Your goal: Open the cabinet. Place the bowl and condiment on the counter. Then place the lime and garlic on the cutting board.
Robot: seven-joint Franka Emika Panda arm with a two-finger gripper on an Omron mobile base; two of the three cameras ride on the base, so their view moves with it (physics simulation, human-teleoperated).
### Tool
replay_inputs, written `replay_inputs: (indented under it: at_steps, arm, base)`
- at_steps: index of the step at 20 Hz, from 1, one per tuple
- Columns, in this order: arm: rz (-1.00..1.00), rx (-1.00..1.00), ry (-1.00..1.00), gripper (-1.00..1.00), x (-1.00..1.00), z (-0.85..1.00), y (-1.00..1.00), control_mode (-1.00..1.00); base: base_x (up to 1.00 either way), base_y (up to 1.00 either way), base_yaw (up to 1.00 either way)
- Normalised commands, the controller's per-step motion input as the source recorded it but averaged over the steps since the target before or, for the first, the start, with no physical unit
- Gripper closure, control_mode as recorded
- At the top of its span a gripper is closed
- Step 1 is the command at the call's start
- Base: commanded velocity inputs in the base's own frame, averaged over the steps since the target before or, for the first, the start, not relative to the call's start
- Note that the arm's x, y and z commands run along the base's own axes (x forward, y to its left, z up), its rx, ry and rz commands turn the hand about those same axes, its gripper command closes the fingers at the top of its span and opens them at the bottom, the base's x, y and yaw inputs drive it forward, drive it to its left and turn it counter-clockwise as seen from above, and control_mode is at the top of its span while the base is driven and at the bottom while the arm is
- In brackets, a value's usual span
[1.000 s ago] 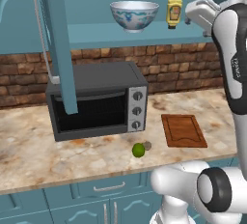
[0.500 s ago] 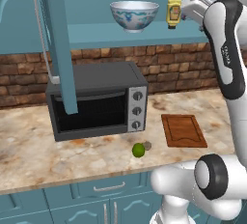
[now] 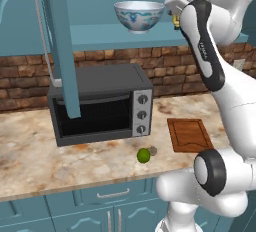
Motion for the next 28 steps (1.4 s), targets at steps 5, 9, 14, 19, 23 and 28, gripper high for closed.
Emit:
replay_inputs:
  at_steps: [5,9,14,19,23,28]
  arm:
    - [-0.11,0.1,0.0,-1.0,0.78,0.01,0.0,-1.0]
    - [-0.07,0.11,0.0,-1.0,0.72,0.14,0.0,-1.0]
    - [-0.02,0.12,0.0,-1.0,0.55,0.16,0.01,-1.0]
    - [0.0,0.09,0.0,-1.0,0.48,-0.03,0.2,-1.0]
    - [0.0,0.04,0.0,-1.0,0.64,-0.15,0.22,-1.0]
    - [0.0,0.03,0.0,-1.0,0.45,-0.08,0.19,-1.0]
  base:
    - [0.0,0.0,0.0]
    - [0.0,0.0,0.0]
    - [0.0,0.0,0.0]
    - [0.0,0.0,0.0]
    - [0.0,0.0,0.0]
    - [0.0,0.0,0.0]
